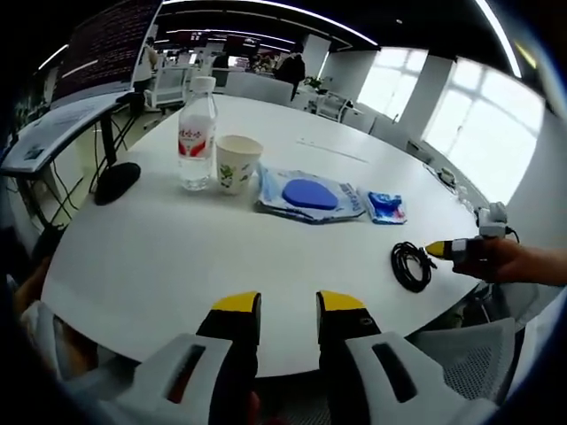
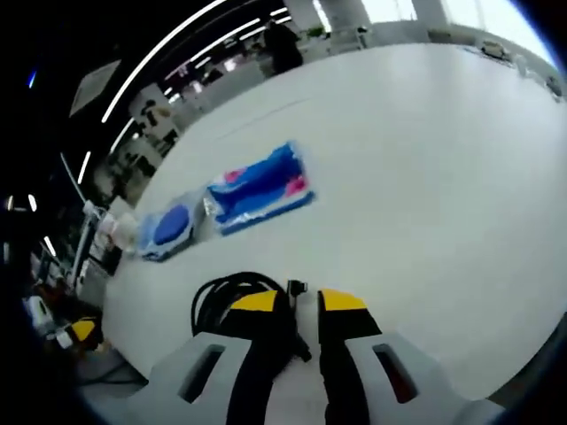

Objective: Arrange the tabletop items into an orderly group along one side of the table until the central work area is clear of visible clutter.

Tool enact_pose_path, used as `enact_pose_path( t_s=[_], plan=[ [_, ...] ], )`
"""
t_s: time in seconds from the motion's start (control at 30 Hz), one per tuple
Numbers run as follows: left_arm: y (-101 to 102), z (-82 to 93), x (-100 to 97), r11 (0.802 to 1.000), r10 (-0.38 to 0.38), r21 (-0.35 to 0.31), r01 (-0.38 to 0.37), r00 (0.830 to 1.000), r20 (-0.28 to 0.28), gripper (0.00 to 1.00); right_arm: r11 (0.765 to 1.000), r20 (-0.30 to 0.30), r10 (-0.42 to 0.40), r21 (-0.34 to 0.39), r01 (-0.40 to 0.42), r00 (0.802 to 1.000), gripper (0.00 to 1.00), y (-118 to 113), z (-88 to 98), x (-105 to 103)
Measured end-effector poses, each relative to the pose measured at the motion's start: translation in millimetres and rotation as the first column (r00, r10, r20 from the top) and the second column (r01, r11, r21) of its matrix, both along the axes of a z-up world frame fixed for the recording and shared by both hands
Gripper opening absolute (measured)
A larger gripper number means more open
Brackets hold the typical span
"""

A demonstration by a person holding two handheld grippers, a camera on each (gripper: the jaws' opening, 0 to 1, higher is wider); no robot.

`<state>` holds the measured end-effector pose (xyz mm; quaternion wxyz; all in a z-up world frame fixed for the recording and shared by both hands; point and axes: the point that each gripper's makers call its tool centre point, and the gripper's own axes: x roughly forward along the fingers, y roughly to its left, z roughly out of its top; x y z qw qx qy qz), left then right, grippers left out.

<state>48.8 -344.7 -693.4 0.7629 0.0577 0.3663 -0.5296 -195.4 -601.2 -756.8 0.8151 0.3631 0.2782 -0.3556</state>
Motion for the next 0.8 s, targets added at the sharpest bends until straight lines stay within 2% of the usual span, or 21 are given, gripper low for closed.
enact_pose_path(
  t_s=[0.3,0.47,0.53,0.63,0.8],
  plan=[
    [-3,0.3,-2.6,1.000,-0.018,-0.001,0.018,1.000,0.001,0.23,0.999,0.004,0.033,-0.001,-0.033,0.999,0.16,10,1.5,7],
    [-5,2.8,-3.0,1.000,-0.030,-0.004,0.030,1.000,0.010,0.24,0.997,-0.029,0.071,-0.011,-0.072,0.997,0.18,17,-3.2,10],
    [-6,4.6,-2.0,0.999,-0.035,-0.005,0.035,0.999,0.018,0.25,0.996,-0.052,0.091,-0.016,-0.092,0.995,0.16,18,-5.1,10],
    [-8,7.9,-1.2,0.999,-0.048,-0.004,0.048,0.998,0.034,0.28,0.984,-0.148,0.167,-0.031,-0.173,0.975,0.16,19,-12.0,6],
    [-11,14.7,4.8,0.998,-0.054,-0.012,0.055,0.997,0.052,0.30,0.968,-0.175,0.234,-0.051,-0.246,0.956,0.11,19,-12.4,13]
  ],
)
